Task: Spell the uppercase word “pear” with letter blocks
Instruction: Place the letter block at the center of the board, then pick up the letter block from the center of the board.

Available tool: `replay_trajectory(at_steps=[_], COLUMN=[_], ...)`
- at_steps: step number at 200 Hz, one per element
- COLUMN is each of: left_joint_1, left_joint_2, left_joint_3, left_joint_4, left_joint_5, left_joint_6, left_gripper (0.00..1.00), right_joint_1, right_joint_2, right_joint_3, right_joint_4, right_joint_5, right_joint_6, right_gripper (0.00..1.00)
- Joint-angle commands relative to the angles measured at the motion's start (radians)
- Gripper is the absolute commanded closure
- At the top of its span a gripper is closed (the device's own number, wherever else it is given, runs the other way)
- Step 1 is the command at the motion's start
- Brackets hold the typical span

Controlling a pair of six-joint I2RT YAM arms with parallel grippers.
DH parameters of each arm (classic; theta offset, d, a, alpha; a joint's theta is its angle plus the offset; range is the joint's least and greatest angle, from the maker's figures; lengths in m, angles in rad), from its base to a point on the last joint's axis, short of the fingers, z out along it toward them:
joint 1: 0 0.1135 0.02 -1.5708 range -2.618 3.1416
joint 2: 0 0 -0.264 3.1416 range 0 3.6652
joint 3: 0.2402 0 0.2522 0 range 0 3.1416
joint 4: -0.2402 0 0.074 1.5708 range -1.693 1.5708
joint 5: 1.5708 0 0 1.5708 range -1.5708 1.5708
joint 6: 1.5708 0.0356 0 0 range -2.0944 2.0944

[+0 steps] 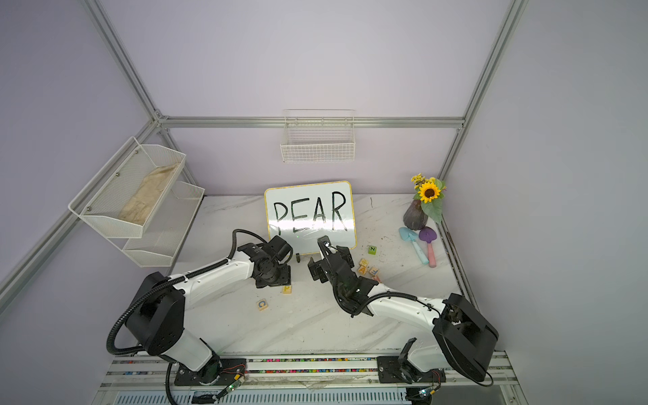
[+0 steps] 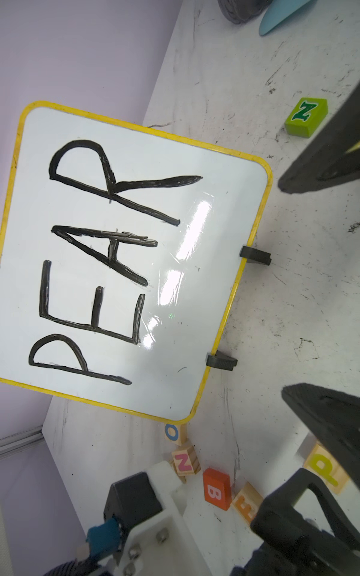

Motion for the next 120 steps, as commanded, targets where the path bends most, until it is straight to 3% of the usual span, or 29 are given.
replay_trajectory(at_steps=[1,29,75,120], left_joint_1=[0.039,0.087,0.126,0.182], left_joint_2=[-0.047,-0.063,-0.097,-0.111], left_joint_3=[0.064,0.043,-0.071,-0.172], left_joint_4=[-0.013,-0.009,0.083,0.177], left_joint_5=[-0.04,-0.049,-0.075,-0.02], left_joint_6=[0.003,0.048,0.264,0.325], left_gripper=[0.27,0.27,0.3,0.32], right_joint_1=[-0.006,-0.005,-0.006,-0.005], right_joint_2=[0.004,0.005,0.05,0.081], right_joint_3=[0.026,0.032,0.05,0.08], right_joint_4=[0.023,0.023,0.011,0.002], right_joint_5=[-0.006,-0.014,-0.05,-0.072], right_joint_6=[0.01,0.015,0.032,0.04], right_gripper=[0.03,0.03,0.03,0.02])
